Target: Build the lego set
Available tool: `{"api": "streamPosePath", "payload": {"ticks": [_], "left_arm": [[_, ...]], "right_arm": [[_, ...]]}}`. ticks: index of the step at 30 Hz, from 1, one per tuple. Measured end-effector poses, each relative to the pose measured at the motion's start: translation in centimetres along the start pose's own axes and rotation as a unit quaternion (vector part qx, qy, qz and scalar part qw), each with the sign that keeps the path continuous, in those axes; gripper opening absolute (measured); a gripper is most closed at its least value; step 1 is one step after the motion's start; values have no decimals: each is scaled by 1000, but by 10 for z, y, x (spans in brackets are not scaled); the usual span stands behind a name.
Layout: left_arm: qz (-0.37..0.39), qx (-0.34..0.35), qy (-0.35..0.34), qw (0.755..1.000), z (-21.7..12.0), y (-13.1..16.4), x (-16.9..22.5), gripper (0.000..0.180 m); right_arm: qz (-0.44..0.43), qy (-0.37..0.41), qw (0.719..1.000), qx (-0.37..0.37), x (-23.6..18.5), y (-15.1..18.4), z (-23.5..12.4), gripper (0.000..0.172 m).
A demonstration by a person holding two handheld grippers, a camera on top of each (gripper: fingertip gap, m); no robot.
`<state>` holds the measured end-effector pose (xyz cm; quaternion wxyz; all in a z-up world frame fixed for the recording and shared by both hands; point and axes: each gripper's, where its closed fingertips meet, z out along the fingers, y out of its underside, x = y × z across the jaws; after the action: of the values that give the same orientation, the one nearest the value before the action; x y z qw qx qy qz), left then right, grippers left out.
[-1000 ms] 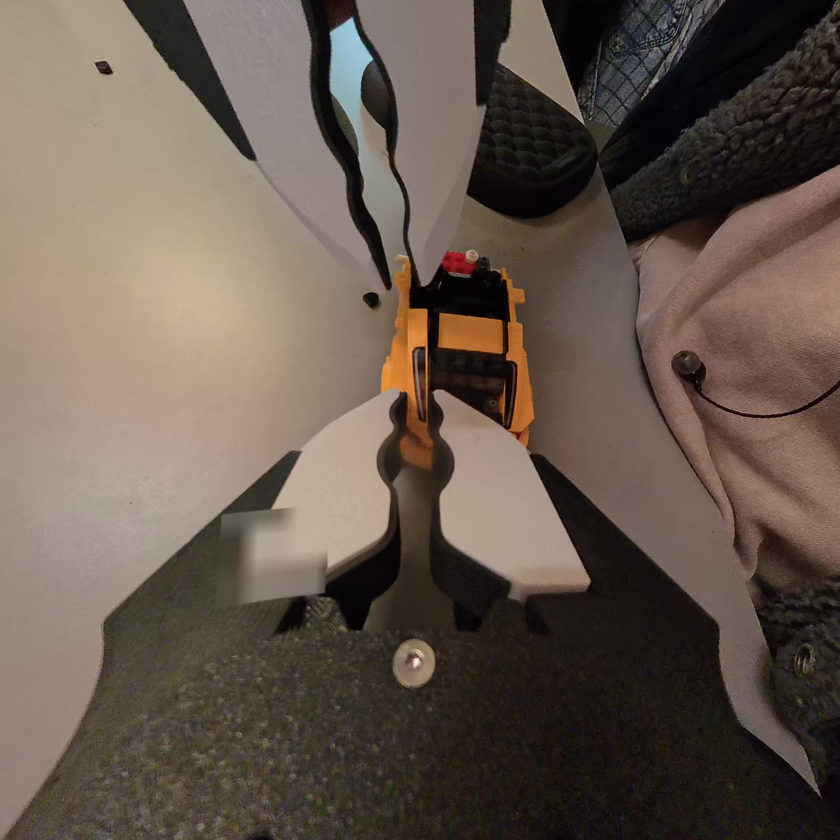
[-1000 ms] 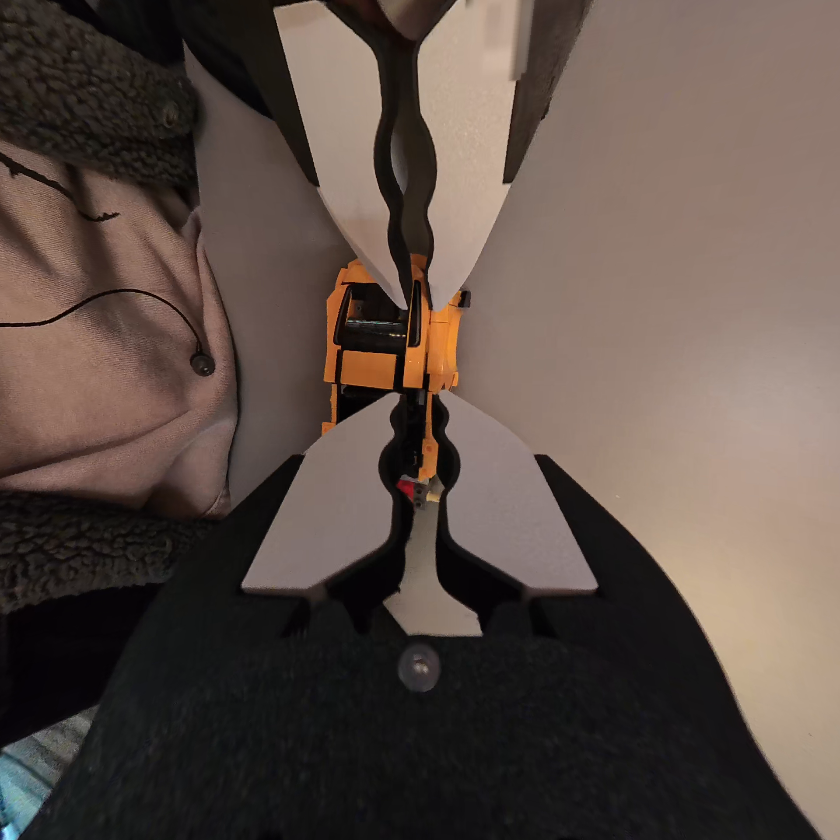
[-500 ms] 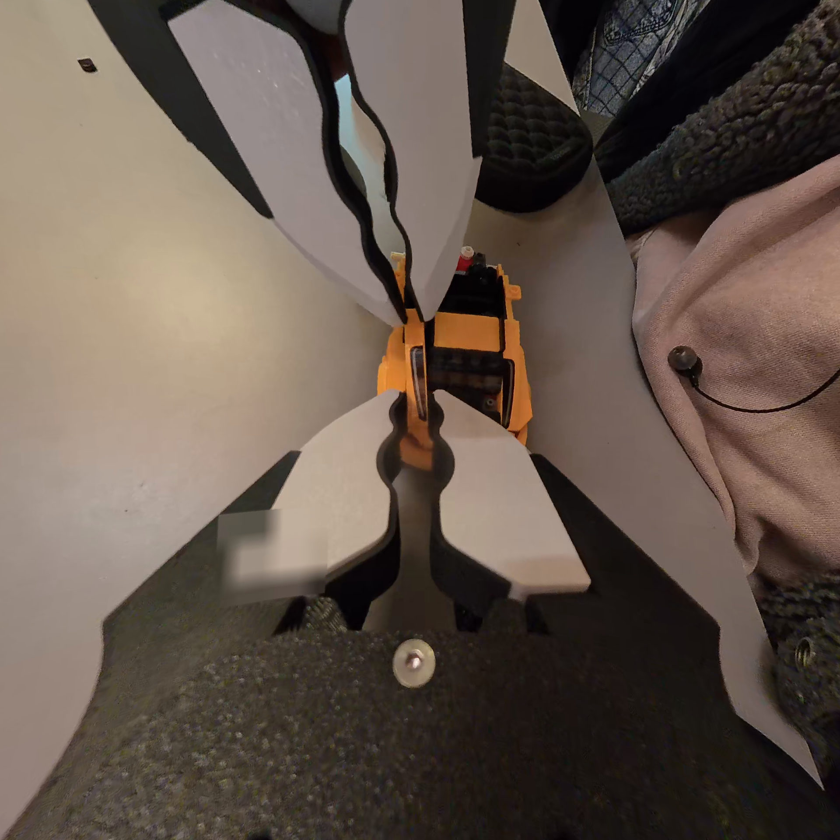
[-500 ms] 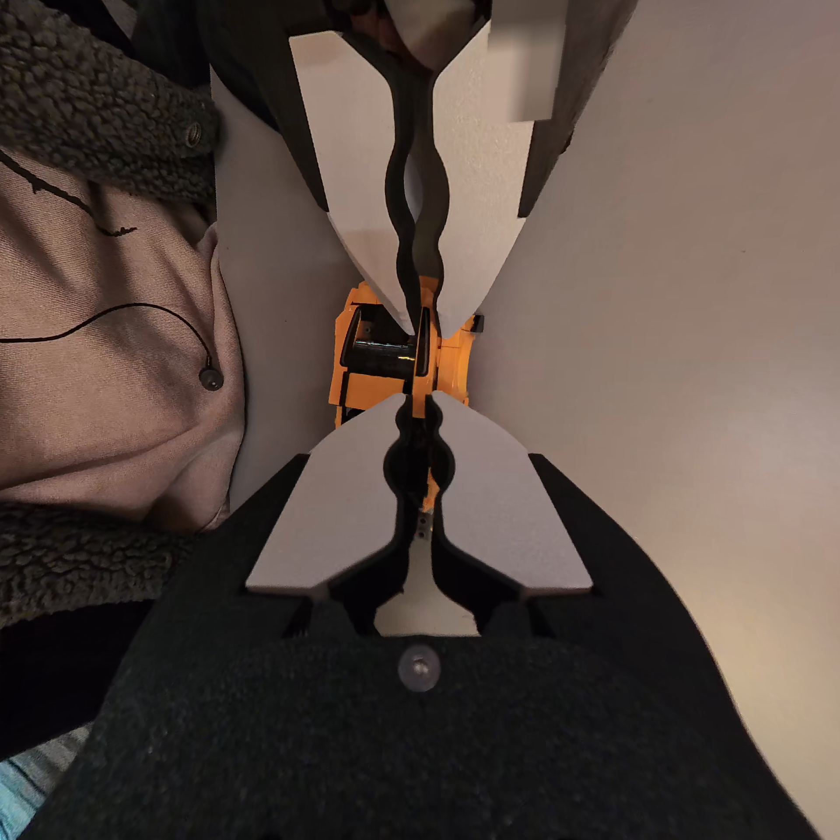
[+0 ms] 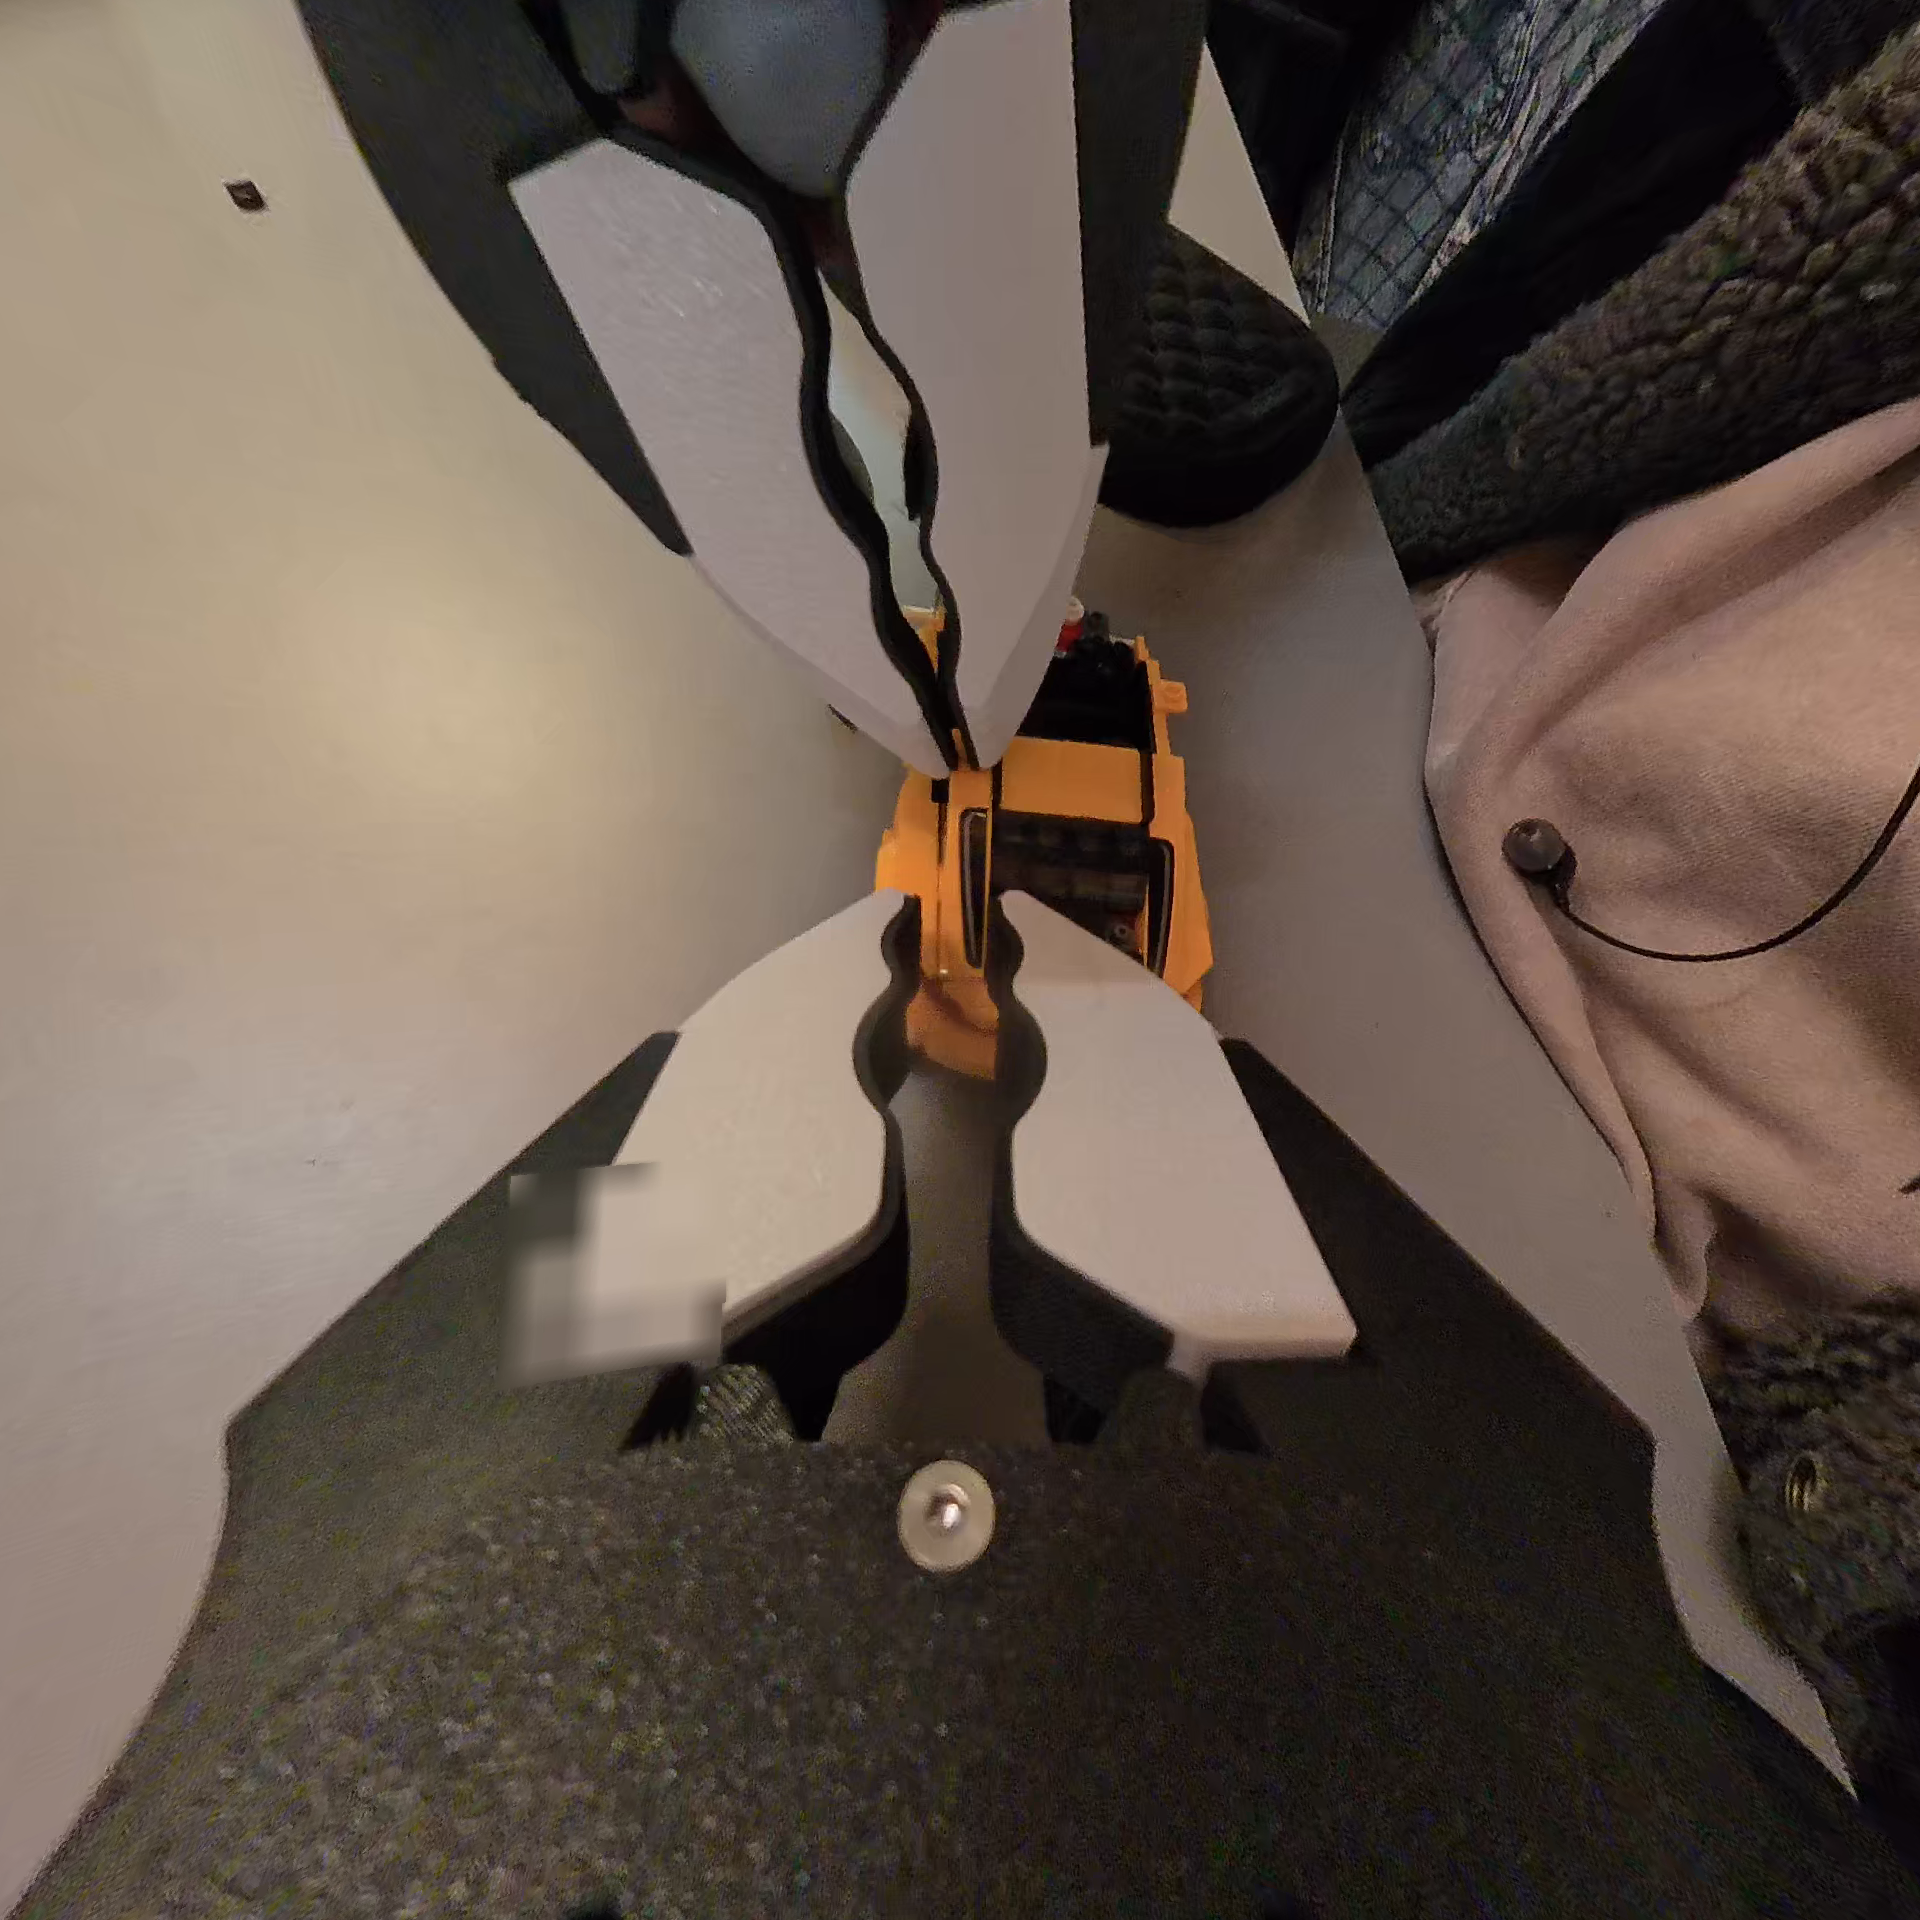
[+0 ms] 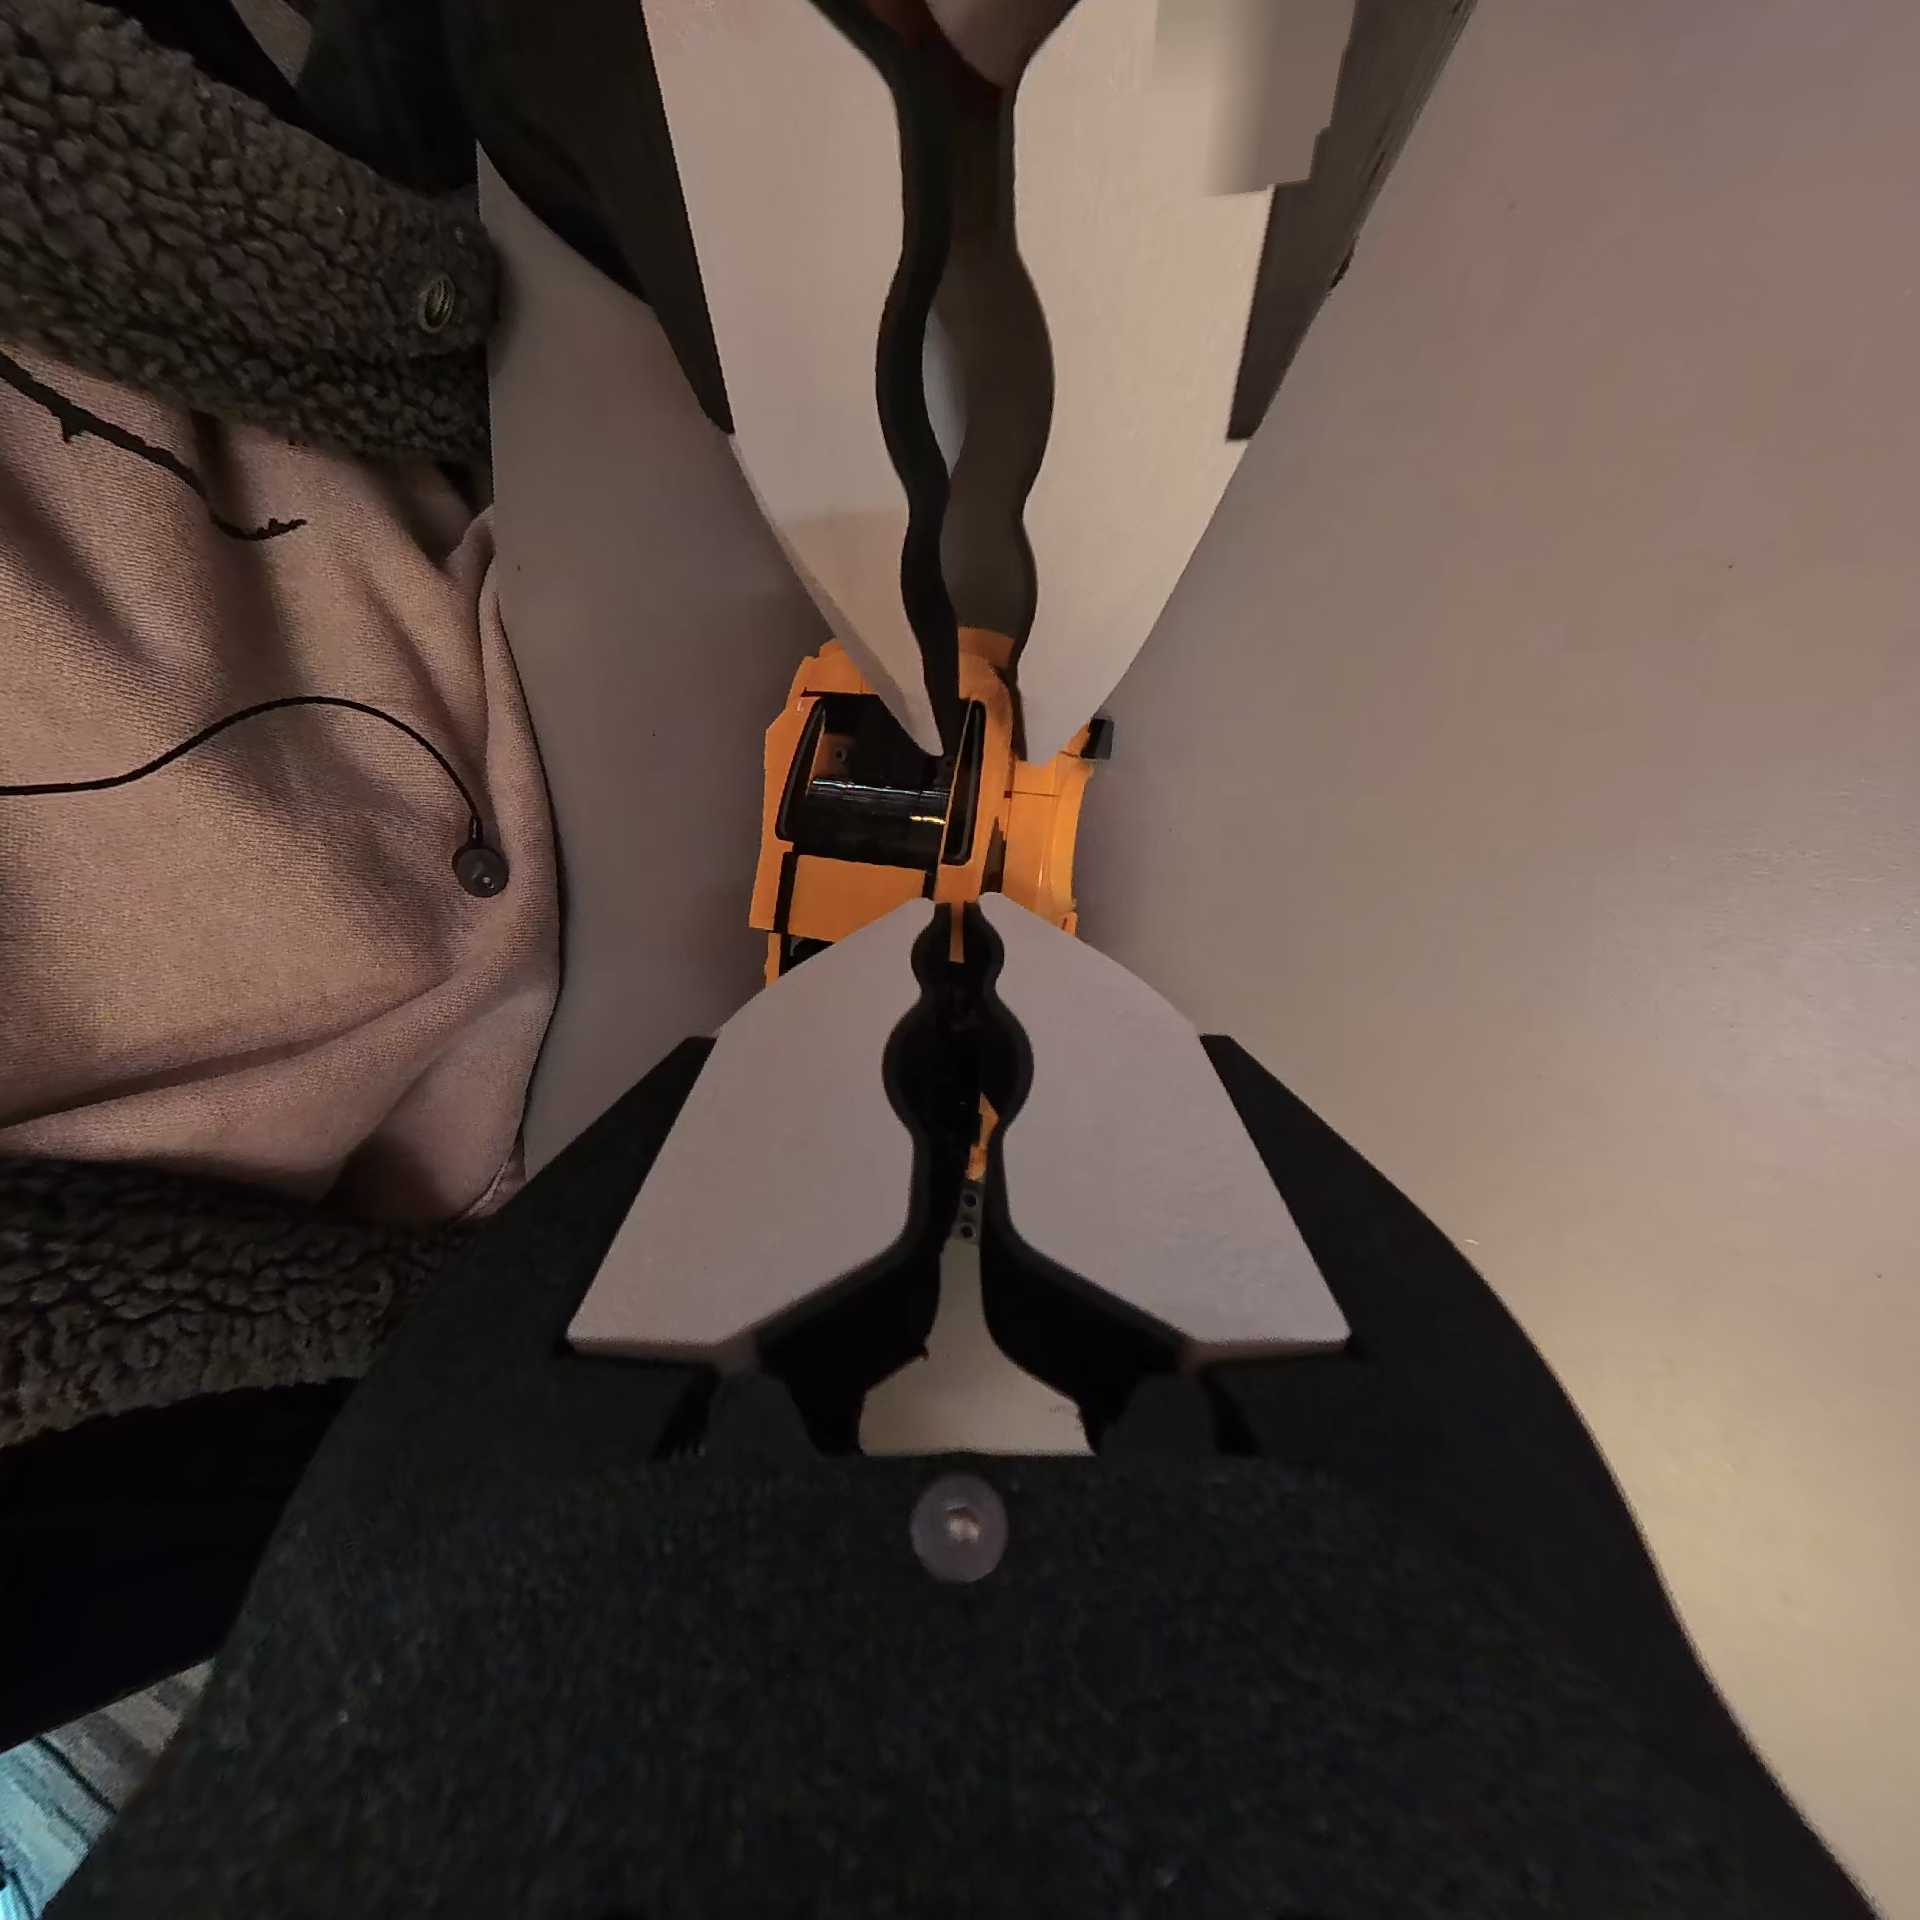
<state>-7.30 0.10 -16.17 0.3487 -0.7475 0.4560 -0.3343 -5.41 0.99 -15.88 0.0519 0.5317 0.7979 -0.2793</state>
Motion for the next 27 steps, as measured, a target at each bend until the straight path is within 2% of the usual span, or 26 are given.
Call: {"api": "streamPosePath", "payload": {"ticks": [11,18,27], "left_arm": [[-10,5,1,1000,7,-6,0,6],[-60,12,25,998,7,-6,2,5],[-65,14,22,998,8,-6,2,0]], "right_arm": [[-1,5,1000,1,0,-1,0,2],[-1,5,1000,1,0,0,1,2],[-30,28,999,0,-2,0,2,2]]}}
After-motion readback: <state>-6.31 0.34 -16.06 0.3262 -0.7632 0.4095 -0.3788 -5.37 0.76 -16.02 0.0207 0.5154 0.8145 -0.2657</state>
